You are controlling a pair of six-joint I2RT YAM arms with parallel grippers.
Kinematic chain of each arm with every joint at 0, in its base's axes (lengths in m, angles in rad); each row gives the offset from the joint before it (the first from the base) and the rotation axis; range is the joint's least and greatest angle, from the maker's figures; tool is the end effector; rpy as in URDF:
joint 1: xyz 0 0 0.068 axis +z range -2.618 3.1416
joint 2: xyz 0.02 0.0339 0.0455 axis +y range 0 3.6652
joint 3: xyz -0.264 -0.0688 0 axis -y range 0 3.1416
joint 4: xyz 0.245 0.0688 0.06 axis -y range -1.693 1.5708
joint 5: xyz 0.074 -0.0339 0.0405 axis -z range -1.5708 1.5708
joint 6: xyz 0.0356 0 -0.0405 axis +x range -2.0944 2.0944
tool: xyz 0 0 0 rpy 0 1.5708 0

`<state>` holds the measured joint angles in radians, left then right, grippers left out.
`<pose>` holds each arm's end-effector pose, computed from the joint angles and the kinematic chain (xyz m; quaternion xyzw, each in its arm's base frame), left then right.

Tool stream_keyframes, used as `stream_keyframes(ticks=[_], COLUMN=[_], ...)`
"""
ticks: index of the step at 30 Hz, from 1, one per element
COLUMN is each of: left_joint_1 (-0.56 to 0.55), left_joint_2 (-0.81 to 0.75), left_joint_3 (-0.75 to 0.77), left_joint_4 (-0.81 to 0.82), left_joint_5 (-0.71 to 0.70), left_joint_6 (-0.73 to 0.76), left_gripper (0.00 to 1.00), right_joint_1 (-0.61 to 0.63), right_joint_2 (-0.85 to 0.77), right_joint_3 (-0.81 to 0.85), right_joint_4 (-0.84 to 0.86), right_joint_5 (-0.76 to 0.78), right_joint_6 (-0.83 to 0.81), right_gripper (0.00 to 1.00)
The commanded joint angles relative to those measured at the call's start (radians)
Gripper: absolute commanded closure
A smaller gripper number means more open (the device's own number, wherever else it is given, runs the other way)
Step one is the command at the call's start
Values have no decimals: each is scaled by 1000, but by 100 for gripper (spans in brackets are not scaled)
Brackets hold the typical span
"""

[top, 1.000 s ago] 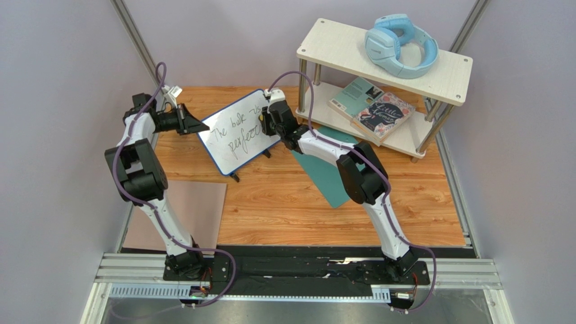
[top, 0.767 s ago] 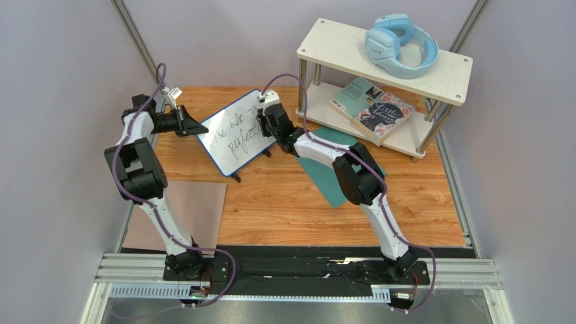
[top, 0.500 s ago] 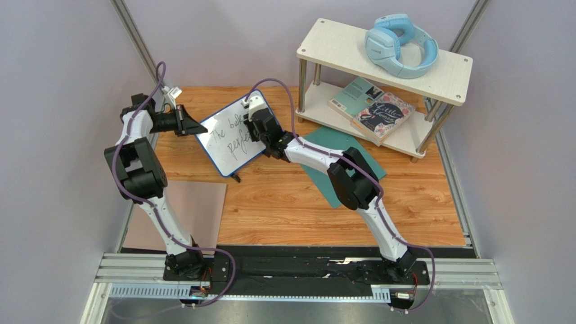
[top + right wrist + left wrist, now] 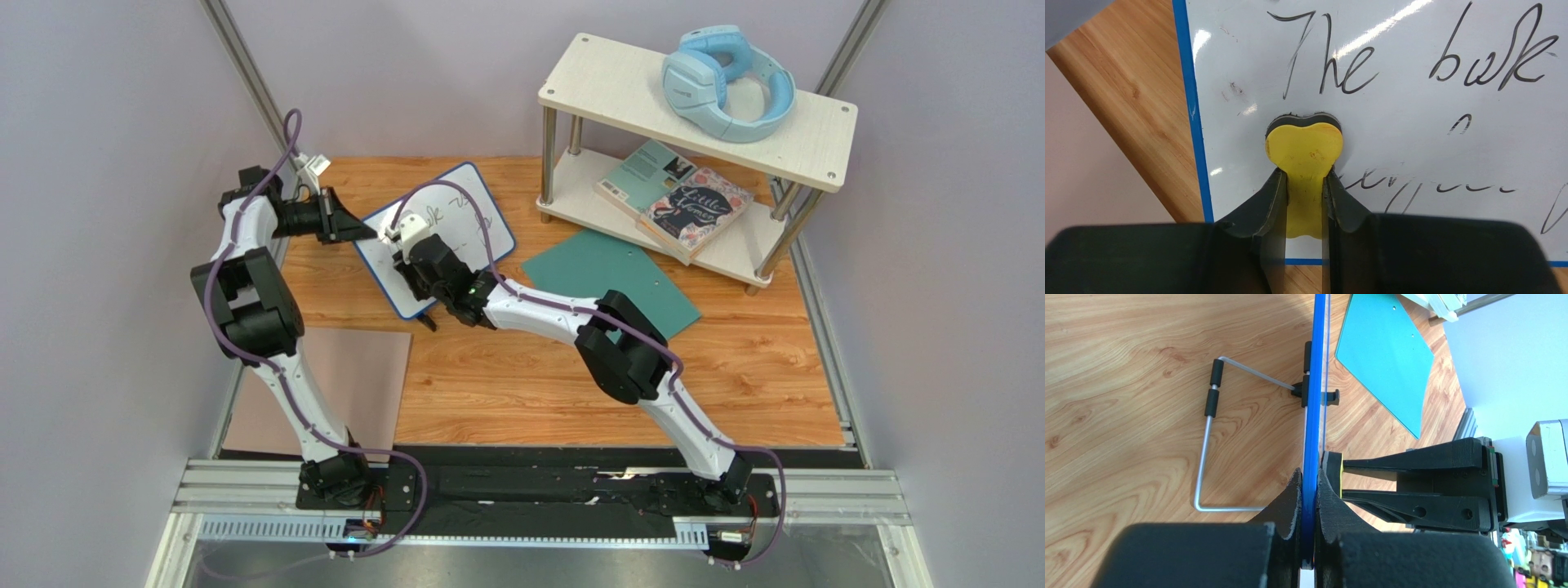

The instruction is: Erase the whiteboard

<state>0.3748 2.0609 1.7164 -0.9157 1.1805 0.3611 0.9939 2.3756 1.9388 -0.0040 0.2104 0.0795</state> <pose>0.4047 0.1238 0.2368 0.0805 0.8214 -0.4668 0.3177 0.3095 0.4620 0.2008 -0.3203 0.7785 0.1960 0.5029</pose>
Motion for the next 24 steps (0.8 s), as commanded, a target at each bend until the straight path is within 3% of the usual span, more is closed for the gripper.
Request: stream_keyframes(ticks=[1,11,16,21,24], left_joint_1=[9,10,9,9,9], left_joint_2=[5,2,4,8,4], left_joint_3=[51,54,60,66,66], left_joint_4=[75,46,41,37,35], left_joint_5=[-99,-105,-107,-104,-102], left_joint_6=[78,102,104,96,98], left_gripper=[100,100,100,100,100], right_joint_1=[-27,-190,-204,-140,-101], right_joint_2=[30,22,-9,-49,-47], right_joint_3=[28,42,-24,-110,-100], right_joint_4=[-8,-36,-5,75,35], right_joint_5=[156,348,209,46,-18], right_joint_6=[34,85,57,35,54], right_gripper=[100,100,100,100,100])
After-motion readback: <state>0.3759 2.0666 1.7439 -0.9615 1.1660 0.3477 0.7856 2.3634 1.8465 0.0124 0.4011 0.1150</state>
